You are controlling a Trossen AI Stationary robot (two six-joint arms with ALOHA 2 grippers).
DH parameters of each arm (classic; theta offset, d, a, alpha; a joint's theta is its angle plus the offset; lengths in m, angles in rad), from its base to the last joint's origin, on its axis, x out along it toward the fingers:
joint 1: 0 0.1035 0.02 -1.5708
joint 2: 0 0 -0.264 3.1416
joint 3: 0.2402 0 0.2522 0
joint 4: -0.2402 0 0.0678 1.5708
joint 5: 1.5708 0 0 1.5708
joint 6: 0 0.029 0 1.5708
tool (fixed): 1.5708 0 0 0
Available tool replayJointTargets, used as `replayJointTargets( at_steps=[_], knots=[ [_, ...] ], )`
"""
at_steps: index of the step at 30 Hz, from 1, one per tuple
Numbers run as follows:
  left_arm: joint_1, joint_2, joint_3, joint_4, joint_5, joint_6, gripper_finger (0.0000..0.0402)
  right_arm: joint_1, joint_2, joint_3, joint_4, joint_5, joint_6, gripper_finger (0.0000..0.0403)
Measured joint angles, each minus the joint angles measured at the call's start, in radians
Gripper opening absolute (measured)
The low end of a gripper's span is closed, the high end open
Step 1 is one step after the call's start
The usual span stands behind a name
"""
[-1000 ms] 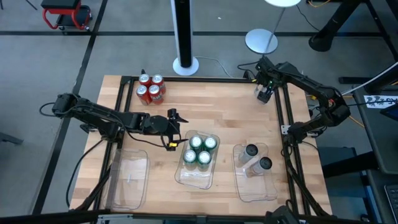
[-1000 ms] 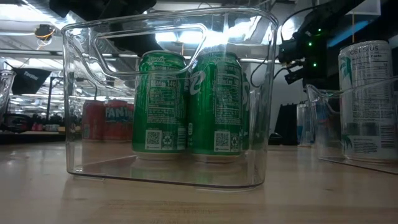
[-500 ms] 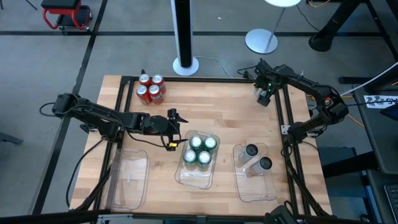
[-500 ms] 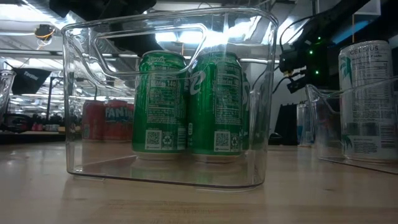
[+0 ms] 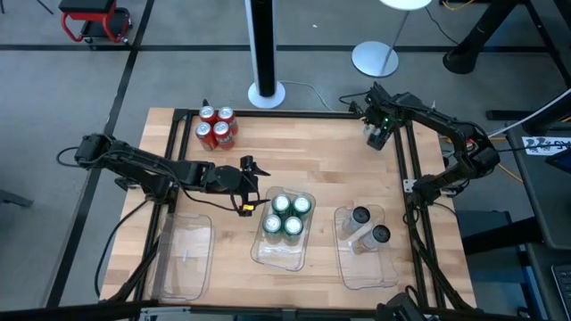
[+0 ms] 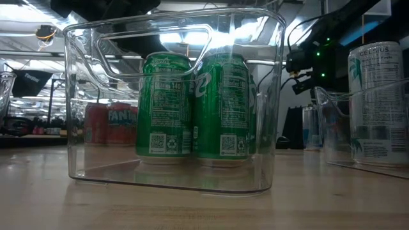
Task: Sort soda cans
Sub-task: Put the blue soda can into the right transparent bin
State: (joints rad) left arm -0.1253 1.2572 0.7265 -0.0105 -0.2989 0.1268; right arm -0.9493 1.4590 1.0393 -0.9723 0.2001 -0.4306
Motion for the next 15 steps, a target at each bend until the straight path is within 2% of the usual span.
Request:
replayJointTargets(
  at_steps=[3,11,15],
  knots=[
    [0.0,0.0,0.0,0.0,0.0,0.0,0.0371,0.0,0.003,0.0,-0.05,-0.002,0.008,0.0372],
    [0.0,0.0,0.0,0.0,0.0,-0.001,0.0371,0.0,0.02,0.0,-0.011,-0.002,-0.009,0.0371],
    [0.0,0.0,0.0,0.0,0.0,-0.008,0.0371,0.0,0.051,0.0,-0.026,-0.009,-0.011,0.0348]
  ],
)
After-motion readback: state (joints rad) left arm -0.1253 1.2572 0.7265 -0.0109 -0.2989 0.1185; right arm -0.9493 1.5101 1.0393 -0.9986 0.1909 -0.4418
